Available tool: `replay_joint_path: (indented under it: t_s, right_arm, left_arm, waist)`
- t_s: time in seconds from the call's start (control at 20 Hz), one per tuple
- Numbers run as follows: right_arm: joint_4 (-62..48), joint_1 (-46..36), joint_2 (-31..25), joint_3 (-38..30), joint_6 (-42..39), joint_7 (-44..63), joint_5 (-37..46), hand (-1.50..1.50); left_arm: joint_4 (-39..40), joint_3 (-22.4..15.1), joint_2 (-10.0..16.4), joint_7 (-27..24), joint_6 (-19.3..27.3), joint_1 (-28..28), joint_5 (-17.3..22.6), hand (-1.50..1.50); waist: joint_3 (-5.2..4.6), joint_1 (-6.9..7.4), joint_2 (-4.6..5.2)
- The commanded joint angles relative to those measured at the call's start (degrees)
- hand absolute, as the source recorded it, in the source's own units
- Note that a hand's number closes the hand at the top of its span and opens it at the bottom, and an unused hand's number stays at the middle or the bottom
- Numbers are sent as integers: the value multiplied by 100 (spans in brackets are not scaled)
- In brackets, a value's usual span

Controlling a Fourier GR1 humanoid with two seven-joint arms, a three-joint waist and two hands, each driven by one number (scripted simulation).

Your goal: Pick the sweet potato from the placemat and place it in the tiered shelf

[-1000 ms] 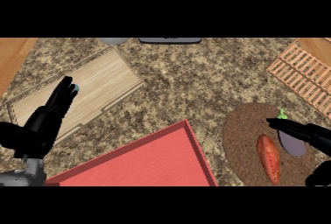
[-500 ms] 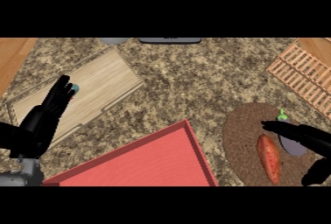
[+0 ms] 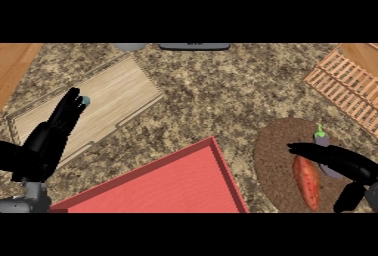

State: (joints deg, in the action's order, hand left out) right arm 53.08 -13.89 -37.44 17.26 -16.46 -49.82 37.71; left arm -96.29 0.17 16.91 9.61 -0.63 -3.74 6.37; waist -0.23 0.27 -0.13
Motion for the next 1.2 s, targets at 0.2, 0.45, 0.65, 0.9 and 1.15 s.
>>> replay_joint_path:
  t_s: [0.2, 0.45, 0.65, 0.9, 1.15]
  right_arm:
    - [-594, -221, 461, 197, -138, -257, 283, -150]
    - [-850, -119, 607, 295, 99, -438, 348, -150]
    - [-1210, -245, 776, 288, 405, -409, 453, -150]
    - [-1285, -184, 924, -170, 1126, -671, 200, 150]
    - [-1429, -341, 937, -445, 1395, -830, 134, 150]
  left_arm:
    - [137, -127, -231, -251, 3, 71, -311, 0]
    - [44, -63, -226, 63, 37, -142, -255, 0]
    - [-56, -149, -324, 123, 169, -163, -406, 0]
    - [316, 165, -159, -126, -124, -209, -116, 0]
    - [101, 49, -250, 211, 48, -321, -263, 0]
  waist:
    - [24, 8, 24]
    - [27, 6, 26]
    - [32, 36, 41]
    - [33, 12, 56]
    - [34, 23, 41]
